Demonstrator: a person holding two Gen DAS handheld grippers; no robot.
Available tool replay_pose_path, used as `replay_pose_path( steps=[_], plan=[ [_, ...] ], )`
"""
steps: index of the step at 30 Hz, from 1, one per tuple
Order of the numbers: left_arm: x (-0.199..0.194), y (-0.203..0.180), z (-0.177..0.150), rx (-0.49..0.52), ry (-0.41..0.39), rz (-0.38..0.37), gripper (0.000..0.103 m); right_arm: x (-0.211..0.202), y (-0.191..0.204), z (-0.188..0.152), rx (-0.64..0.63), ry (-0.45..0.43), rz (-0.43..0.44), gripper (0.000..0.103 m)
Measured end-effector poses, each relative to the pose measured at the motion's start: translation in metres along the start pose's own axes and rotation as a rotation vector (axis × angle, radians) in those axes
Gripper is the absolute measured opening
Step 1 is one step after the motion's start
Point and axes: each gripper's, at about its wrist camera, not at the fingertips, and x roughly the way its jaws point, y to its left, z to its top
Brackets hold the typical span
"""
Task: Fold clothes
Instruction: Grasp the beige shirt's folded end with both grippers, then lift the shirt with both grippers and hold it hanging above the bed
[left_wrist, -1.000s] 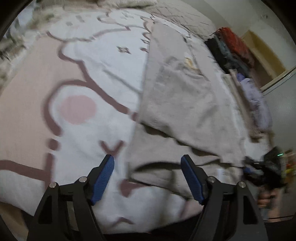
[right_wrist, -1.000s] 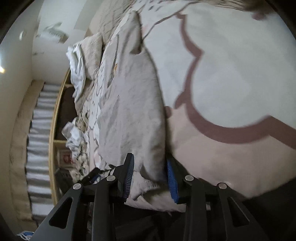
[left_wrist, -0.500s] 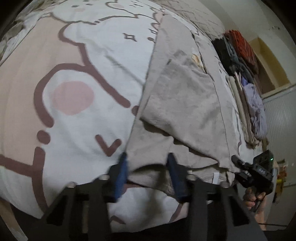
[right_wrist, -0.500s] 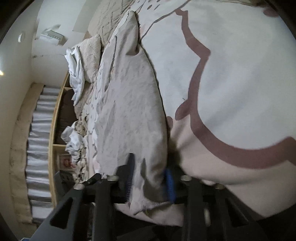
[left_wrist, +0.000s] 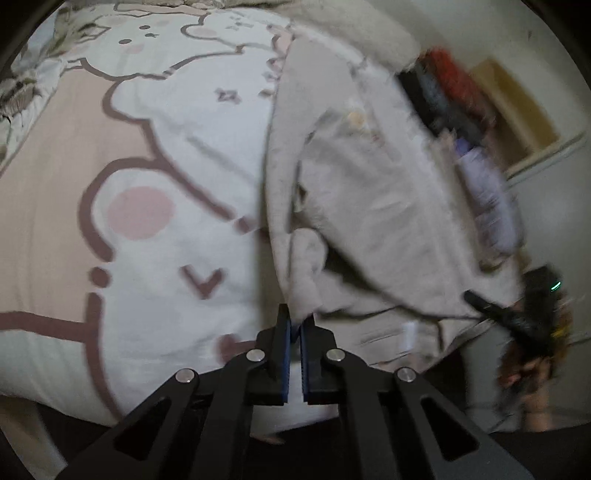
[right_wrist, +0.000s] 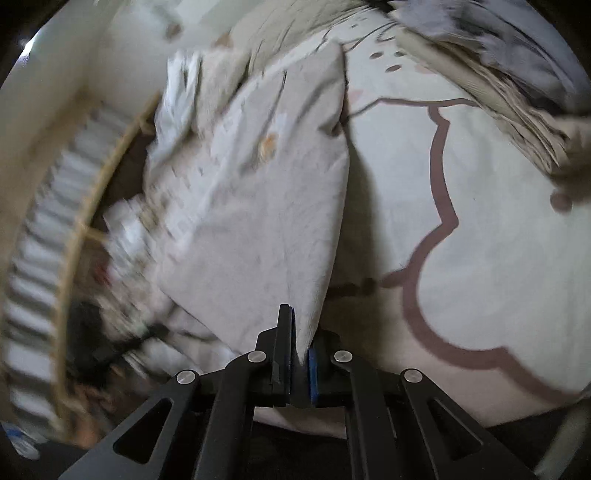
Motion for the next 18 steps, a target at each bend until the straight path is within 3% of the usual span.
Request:
replay_pose_path(
  steps=[1, 2, 3, 4, 5, 6, 8, 10, 13, 16, 18],
  plan=[
    [0.002, 0.001, -0.003, 0.024, 0.006, 0.028, 0.005, 0.007, 0.001, -0.003, -0.019, 0.023, -0.039, 0.008],
    [0.000, 0.001, -0.008, 0.055, 0.001, 0.045, 0.007, 0.013, 0.002, -0.008, -0.042, 0.041, -0.080, 0.015],
    [-0.002, 0.002, -0.012, 0.085, -0.004, 0.063, 0.010, 0.016, 0.005, -0.014, -0.071, 0.046, -0.100, 0.034],
    [-0.005, 0.000, -0.017, 0.127, -0.014, 0.090, 0.013, 0.013, 0.010, -0.021, -0.106, 0.038, -0.091, 0.046],
    [-0.009, -0.003, -0.021, 0.192, -0.033, 0.135, 0.022, 0.008, 0.017, -0.027, -0.144, 0.027, -0.101, 0.067],
    [-0.012, -0.006, -0.026, 0.258, -0.053, 0.181, 0.032, 0.003, 0.024, -0.032, -0.182, 0.016, -0.119, 0.074],
    [-0.016, -0.019, -0.038, 0.453, -0.099, 0.304, 0.039, -0.007, 0.039, -0.042, -0.298, 0.004, -0.206, 0.074],
    [-0.014, -0.032, -0.053, 0.679, -0.127, 0.419, 0.039, -0.017, 0.054, -0.054, -0.444, -0.016, -0.314, 0.074],
    [0.002, -0.040, -0.071, 0.945, -0.138, 0.501, 0.039, -0.020, 0.066, -0.073, -0.670, -0.046, -0.451, 0.074],
    [0.020, -0.049, -0.092, 1.186, -0.227, 0.605, 0.039, -0.013, 0.074, -0.105, -0.984, -0.099, -0.635, 0.074],
    [0.031, -0.054, -0.104, 1.325, -0.288, 0.655, 0.048, -0.002, 0.080, -0.131, -1.203, -0.145, -0.734, 0.074]
  ],
)
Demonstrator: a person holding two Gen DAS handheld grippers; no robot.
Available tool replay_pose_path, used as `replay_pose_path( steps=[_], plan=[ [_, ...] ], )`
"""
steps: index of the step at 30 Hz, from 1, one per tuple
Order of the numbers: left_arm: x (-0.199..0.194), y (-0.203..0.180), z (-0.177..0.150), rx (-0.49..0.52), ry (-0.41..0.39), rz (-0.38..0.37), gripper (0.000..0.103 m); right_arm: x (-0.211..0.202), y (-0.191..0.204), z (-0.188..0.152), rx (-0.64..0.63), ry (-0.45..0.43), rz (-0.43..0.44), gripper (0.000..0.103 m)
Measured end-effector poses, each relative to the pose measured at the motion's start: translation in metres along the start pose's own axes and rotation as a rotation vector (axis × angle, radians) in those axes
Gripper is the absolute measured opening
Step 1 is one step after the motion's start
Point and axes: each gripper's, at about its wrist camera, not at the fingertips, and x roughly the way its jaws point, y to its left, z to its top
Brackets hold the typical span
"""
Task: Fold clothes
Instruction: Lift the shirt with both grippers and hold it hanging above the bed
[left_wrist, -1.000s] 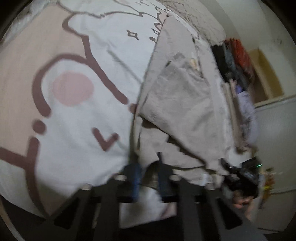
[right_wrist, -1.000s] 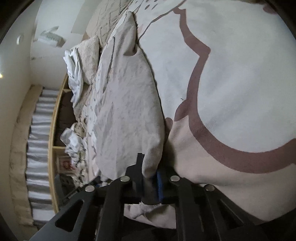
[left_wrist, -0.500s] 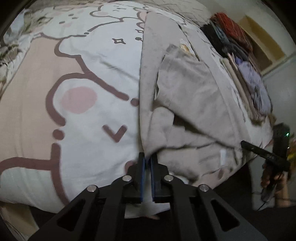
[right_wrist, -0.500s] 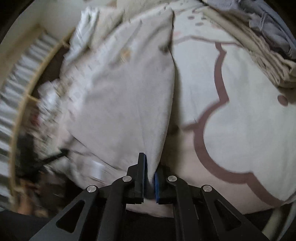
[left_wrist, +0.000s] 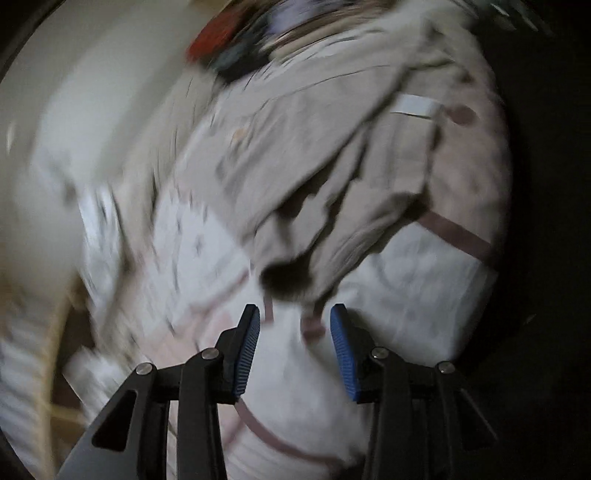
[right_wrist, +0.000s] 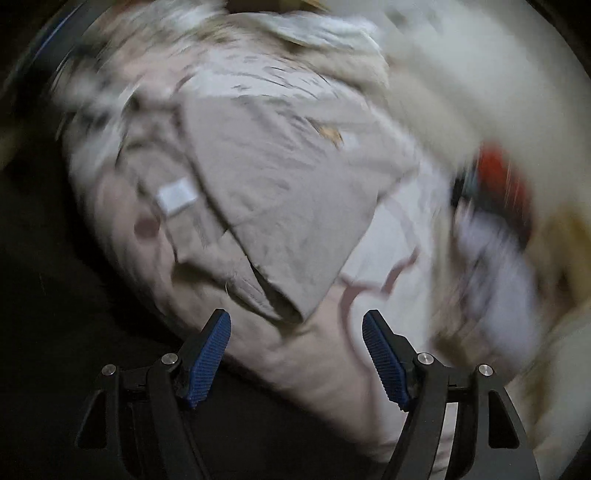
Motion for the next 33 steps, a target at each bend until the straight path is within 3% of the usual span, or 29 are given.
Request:
replay_pose_path(
  steps=[3, 12, 26, 28, 33],
  plan=[
    [0.004, -0.011, 0.006, 0.075, -0.067, 0.035, 0.054, 0.000, 0.024, -0.001, -0.145, -0.028, -0.070, 0.074],
    [0.008, -0.026, 0.018, 0.281, -0.200, 0.136, 0.063, 0.034, 0.024, -0.007, -0.112, -0.040, -0.112, 0.074],
    [0.020, -0.025, 0.068, 0.147, -0.255, 0.132, 0.063, 0.059, 0.046, 0.036, -0.174, -0.178, -0.184, 0.074],
    [0.018, -0.024, 0.064, 0.149, -0.249, 0.141, 0.063, 0.061, 0.049, 0.040, -0.223, -0.199, -0.195, 0.070],
    [0.019, -0.014, 0.045, 0.158, -0.180, 0.195, 0.065, 0.064, 0.057, 0.043, -0.329, -0.209, -0.170, 0.044]
  ],
)
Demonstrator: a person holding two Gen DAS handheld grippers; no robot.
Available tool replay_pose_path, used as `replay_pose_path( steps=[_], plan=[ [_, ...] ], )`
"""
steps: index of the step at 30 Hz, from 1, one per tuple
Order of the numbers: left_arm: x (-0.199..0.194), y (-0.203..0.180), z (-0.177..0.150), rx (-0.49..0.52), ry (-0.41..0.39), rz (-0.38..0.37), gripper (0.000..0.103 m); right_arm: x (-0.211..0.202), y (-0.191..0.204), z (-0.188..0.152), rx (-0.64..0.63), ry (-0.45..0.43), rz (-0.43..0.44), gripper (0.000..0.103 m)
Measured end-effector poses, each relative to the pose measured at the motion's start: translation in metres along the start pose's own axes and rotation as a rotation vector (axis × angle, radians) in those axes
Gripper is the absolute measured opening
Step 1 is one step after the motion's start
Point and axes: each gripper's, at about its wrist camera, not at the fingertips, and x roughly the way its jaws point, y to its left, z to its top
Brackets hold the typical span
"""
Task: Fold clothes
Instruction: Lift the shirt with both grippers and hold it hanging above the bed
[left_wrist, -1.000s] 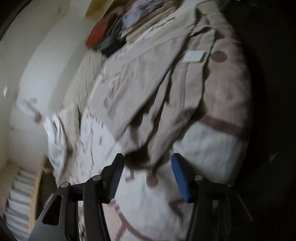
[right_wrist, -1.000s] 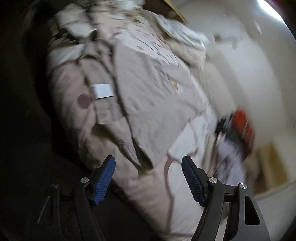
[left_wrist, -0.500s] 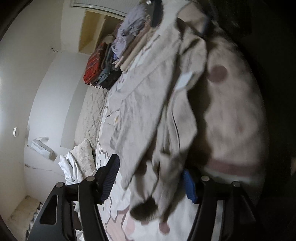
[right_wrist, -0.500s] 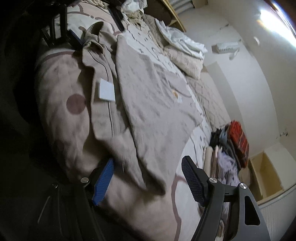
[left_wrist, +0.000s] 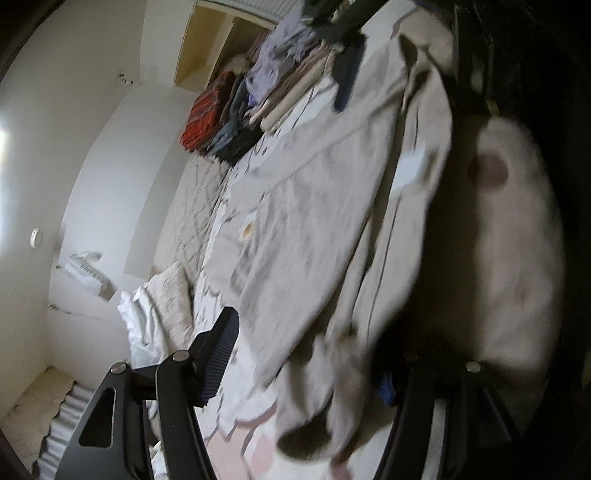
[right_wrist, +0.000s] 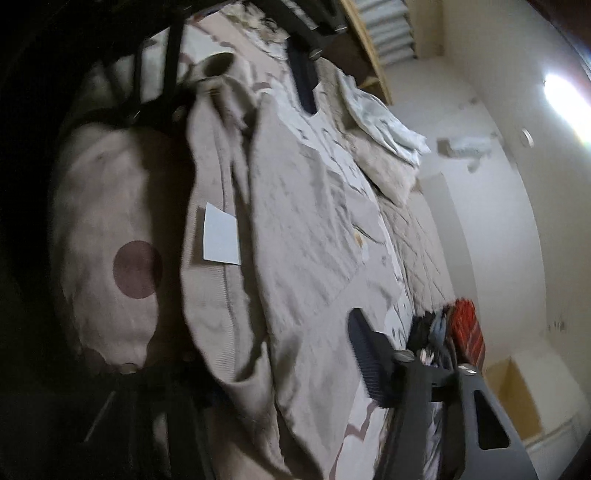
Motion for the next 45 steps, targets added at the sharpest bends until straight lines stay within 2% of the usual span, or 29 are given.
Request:
replay_pose_path(
  steps=[3, 5, 9, 13, 17, 20, 23, 25, 27, 29, 35, 39, 45],
  plan=[
    [0.003, 0.003, -0.016, 0.015, 0.051, 0.020, 0.065, 0.002, -0.003, 0.001, -0.029, -0.005, -0.001, 0.044],
    [0.002, 0.003, -0.020, 0.017, 0.057, 0.020, 0.065, 0.003, -0.006, -0.002, -0.035, 0.001, -0.010, 0.044],
    [0.007, -0.006, -0.012, 0.076, 0.013, 0.030, 0.065, 0.009, -0.008, -0.011, -0.046, 0.020, -0.030, 0.044],
    [0.016, -0.002, -0.003, 0.083, -0.008, 0.006, 0.065, 0.014, 0.002, -0.013, -0.072, -0.002, -0.085, 0.044],
    [0.022, -0.003, -0.001, 0.095, -0.032, 0.000, 0.065, 0.017, 0.003, -0.015, -0.031, -0.013, -0.114, 0.044],
    [0.025, -0.004, 0.003, 0.095, -0.040, 0.016, 0.065, 0.018, 0.006, -0.013, -0.028, -0.003, -0.148, 0.044],
    [0.023, -0.003, 0.008, 0.102, -0.040, 0.050, 0.065, 0.020, 0.002, -0.007, -0.022, 0.037, -0.140, 0.042],
    [0.019, -0.002, 0.006, 0.109, -0.042, 0.077, 0.062, 0.018, -0.002, -0.005, -0.025, 0.045, -0.130, 0.040],
    [0.017, -0.002, 0.001, 0.129, -0.025, 0.085, 0.055, 0.016, -0.005, -0.005, -0.041, 0.042, -0.126, 0.040],
    [0.017, -0.003, -0.004, 0.141, -0.013, 0.079, 0.054, 0.016, -0.006, -0.006, -0.062, 0.034, -0.114, 0.040],
    [0.023, -0.008, -0.009, 0.208, -0.020, 0.060, 0.050, 0.018, 0.006, -0.007, -0.132, 0.019, -0.054, 0.023],
    [0.027, -0.019, -0.009, 0.277, -0.037, 0.052, 0.031, 0.019, 0.006, -0.007, -0.117, 0.032, -0.040, 0.022],
    [0.024, -0.023, -0.012, 0.330, -0.067, 0.081, 0.029, 0.022, -0.007, -0.001, -0.092, 0.055, -0.024, 0.022]
  ],
)
